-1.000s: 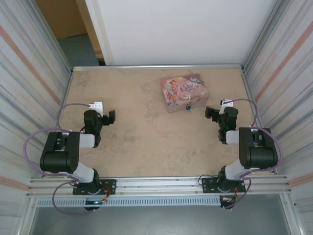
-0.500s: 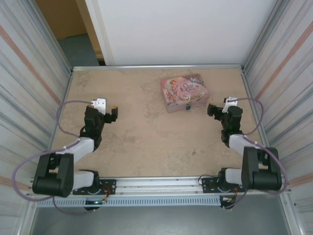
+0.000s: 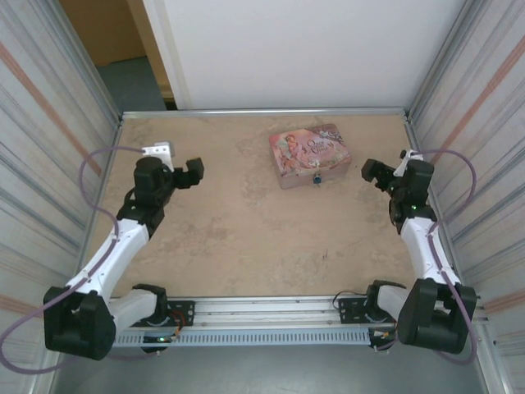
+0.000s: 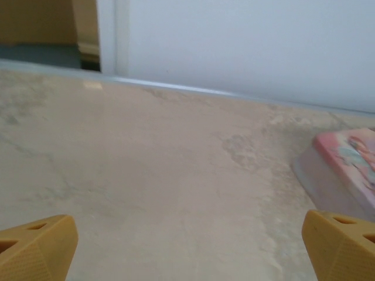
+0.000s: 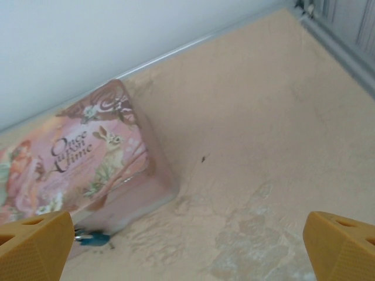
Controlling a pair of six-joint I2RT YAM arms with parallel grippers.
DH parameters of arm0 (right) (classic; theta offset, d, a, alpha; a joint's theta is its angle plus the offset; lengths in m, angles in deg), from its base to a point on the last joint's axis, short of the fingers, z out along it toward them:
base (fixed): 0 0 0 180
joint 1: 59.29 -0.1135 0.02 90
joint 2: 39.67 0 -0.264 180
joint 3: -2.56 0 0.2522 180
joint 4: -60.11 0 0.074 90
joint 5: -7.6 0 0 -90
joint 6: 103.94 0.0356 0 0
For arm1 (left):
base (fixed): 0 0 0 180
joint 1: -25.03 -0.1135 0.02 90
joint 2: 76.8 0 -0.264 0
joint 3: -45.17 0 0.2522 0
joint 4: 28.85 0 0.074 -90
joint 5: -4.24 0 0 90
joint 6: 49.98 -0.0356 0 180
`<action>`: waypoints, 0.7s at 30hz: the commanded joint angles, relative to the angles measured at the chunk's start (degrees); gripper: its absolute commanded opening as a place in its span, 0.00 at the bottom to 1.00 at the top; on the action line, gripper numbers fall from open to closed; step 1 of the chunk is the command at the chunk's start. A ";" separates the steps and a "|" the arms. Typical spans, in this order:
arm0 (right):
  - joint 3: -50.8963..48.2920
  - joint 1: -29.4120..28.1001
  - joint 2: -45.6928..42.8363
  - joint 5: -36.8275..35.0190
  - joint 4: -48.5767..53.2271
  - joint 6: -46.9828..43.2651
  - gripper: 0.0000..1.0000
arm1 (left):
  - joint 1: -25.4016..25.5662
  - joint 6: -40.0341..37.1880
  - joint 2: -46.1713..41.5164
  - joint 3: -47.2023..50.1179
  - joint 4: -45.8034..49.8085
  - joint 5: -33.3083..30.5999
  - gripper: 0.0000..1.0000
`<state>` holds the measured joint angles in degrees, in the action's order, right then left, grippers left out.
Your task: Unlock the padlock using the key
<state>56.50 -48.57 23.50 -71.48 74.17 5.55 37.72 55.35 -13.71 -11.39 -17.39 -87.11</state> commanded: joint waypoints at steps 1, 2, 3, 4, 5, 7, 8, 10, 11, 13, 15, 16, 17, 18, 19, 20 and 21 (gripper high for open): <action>3.91 0.53 3.07 10.45 7.99 5.24 0.99 | 5.47 5.09 4.68 -3.75 6.53 3.07 0.99; 4.68 0.53 4.15 12.56 7.52 5.77 0.99 | 7.52 5.18 6.65 -5.27 6.93 2.70 0.99; 5.25 0.45 5.20 13.83 7.17 6.30 0.99 | 9.07 5.59 8.40 -6.57 6.97 2.73 0.99; 5.98 0.44 6.35 14.94 6.48 6.68 0.99 | 10.88 6.33 10.40 -8.07 6.96 2.84 0.99; 6.44 0.44 7.48 15.52 5.86 6.94 0.99 | 12.25 7.16 12.44 -9.38 6.84 2.91 0.99; 7.82 0.44 10.11 15.88 4.71 7.49 0.99 | 15.33 7.93 17.00 -12.83 6.65 3.07 0.99; 8.50 0.44 11.46 16.12 4.17 7.50 0.99 | 16.49 8.09 18.94 -14.46 6.89 2.85 0.99; 10.22 0.38 14.59 17.15 2.96 7.46 0.99 | 18.56 8.38 23.32 -18.21 7.35 2.84 0.99; 10.95 0.36 15.99 17.85 2.43 7.42 0.99 | 19.21 8.83 25.03 -19.57 7.41 3.03 0.99; 12.95 0.22 19.37 19.09 1.96 7.35 0.99 | 20.07 10.41 28.93 -22.91 7.40 4.73 0.99; 15.01 0.09 22.53 19.97 1.82 7.00 0.99 | 20.27 12.82 32.49 -25.70 7.30 6.79 0.99; 16.01 0.02 24.12 20.35 1.66 6.73 0.99 | 20.27 14.09 34.15 -27.08 7.16 8.19 0.99; 16.83 -0.07 25.51 20.75 1.33 6.35 0.99 | 20.27 15.32 35.48 -28.19 7.06 9.05 0.99; 17.79 -0.24 27.05 20.95 1.10 6.09 0.99 | 20.30 16.53 37.04 -29.30 6.81 10.07 0.99; 18.95 -0.34 28.60 21.07 1.11 5.85 0.99 | 20.36 17.78 38.42 -30.41 6.79 10.77 0.99; 19.84 -0.43 29.75 21.46 1.05 5.63 0.99 | 20.36 19.15 39.50 -31.24 6.70 11.01 0.99; 21.41 -0.57 31.66 22.32 1.30 5.39 0.99 | 20.36 20.44 40.75 -31.89 5.98 11.75 0.99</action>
<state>74.53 -48.53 52.14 -52.10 76.40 11.34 58.04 70.35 24.89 -40.53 -10.90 -78.71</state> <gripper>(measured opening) 0.990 0.987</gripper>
